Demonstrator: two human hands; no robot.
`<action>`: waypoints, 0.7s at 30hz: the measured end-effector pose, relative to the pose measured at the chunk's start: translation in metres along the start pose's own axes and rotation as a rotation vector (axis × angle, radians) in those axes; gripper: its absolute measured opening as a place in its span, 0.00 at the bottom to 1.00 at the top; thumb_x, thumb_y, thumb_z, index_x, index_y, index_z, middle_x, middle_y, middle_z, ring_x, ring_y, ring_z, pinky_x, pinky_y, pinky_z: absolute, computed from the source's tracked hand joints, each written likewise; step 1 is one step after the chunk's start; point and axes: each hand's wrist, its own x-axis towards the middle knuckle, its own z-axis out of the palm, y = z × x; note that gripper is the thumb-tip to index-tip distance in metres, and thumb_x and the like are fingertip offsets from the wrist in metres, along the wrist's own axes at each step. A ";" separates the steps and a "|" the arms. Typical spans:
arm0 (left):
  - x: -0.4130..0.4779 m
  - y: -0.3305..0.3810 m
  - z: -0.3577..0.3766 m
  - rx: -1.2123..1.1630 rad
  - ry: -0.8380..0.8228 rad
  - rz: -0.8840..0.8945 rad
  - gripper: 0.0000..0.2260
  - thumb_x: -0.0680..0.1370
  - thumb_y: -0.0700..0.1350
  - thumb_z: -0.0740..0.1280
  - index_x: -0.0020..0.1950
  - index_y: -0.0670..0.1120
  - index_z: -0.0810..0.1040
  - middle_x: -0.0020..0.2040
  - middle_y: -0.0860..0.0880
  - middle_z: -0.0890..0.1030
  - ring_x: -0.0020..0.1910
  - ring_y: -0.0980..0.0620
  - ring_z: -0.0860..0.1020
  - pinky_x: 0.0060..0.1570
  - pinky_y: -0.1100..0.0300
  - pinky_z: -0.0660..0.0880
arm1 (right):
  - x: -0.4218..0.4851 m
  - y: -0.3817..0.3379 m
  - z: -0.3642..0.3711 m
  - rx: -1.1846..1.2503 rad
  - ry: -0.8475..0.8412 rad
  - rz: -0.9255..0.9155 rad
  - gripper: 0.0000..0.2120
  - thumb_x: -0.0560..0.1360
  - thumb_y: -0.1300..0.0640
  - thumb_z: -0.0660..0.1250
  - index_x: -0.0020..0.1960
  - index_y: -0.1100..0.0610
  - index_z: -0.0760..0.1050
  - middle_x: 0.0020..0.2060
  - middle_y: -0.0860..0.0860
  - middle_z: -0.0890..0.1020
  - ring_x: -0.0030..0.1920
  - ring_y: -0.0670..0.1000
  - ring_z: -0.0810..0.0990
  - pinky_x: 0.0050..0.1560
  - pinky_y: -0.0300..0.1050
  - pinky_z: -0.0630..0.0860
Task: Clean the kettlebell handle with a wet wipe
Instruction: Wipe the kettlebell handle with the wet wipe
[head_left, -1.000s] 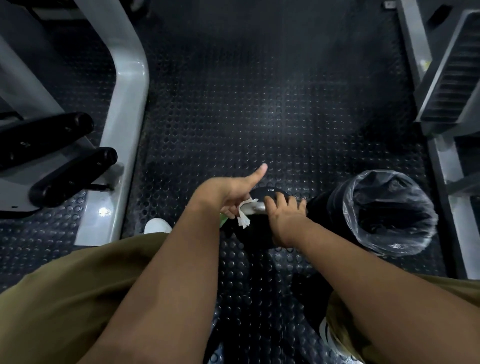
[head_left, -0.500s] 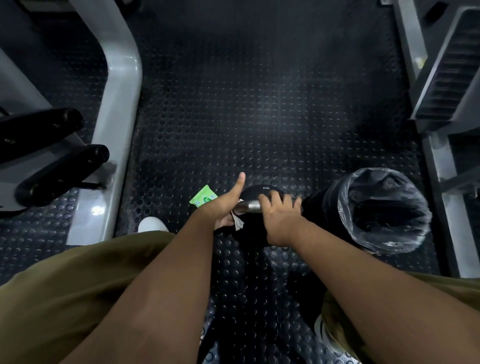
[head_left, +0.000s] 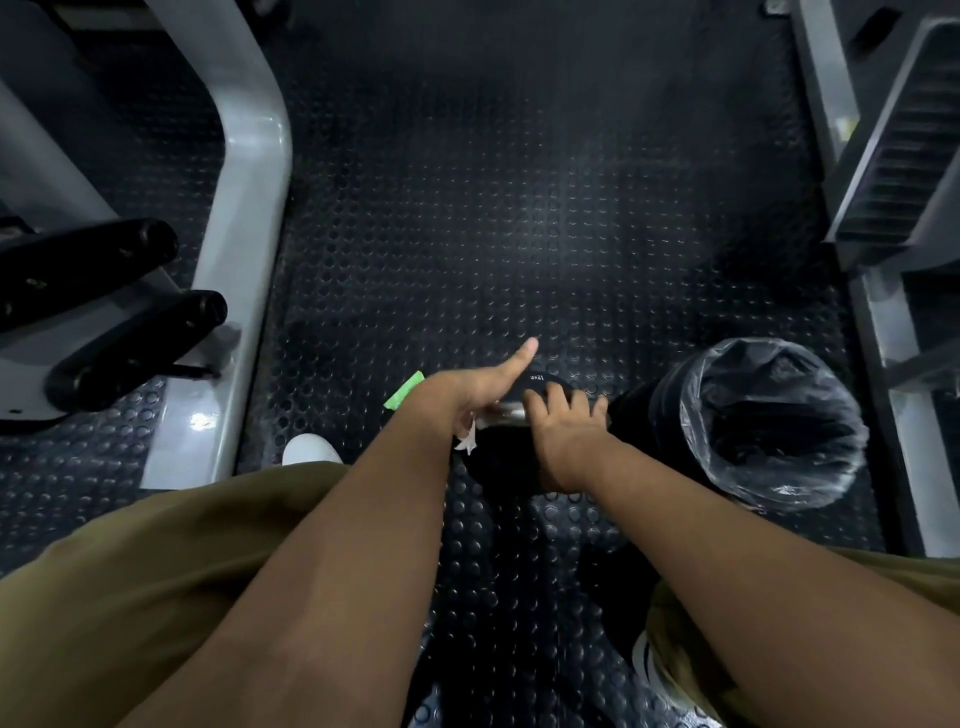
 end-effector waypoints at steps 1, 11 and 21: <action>0.003 -0.010 0.003 -0.069 0.012 0.029 0.58 0.63 0.88 0.51 0.84 0.54 0.61 0.82 0.46 0.66 0.77 0.42 0.68 0.73 0.45 0.68 | 0.000 0.001 0.002 0.009 0.014 -0.009 0.58 0.69 0.53 0.78 0.82 0.53 0.38 0.76 0.59 0.52 0.76 0.66 0.56 0.76 0.74 0.48; 0.002 -0.044 -0.003 -0.396 -0.088 0.101 0.51 0.68 0.85 0.49 0.55 0.41 0.84 0.51 0.47 0.88 0.53 0.49 0.86 0.55 0.55 0.81 | -0.005 0.002 0.001 0.054 0.037 -0.030 0.53 0.70 0.52 0.76 0.81 0.53 0.42 0.75 0.59 0.54 0.74 0.66 0.58 0.75 0.73 0.50; -0.006 0.005 -0.004 -0.008 0.021 0.028 0.54 0.70 0.83 0.46 0.83 0.47 0.60 0.76 0.40 0.73 0.65 0.39 0.80 0.62 0.48 0.78 | -0.001 -0.002 0.000 0.005 -0.001 0.012 0.59 0.68 0.46 0.80 0.81 0.51 0.39 0.75 0.58 0.52 0.75 0.66 0.56 0.76 0.72 0.50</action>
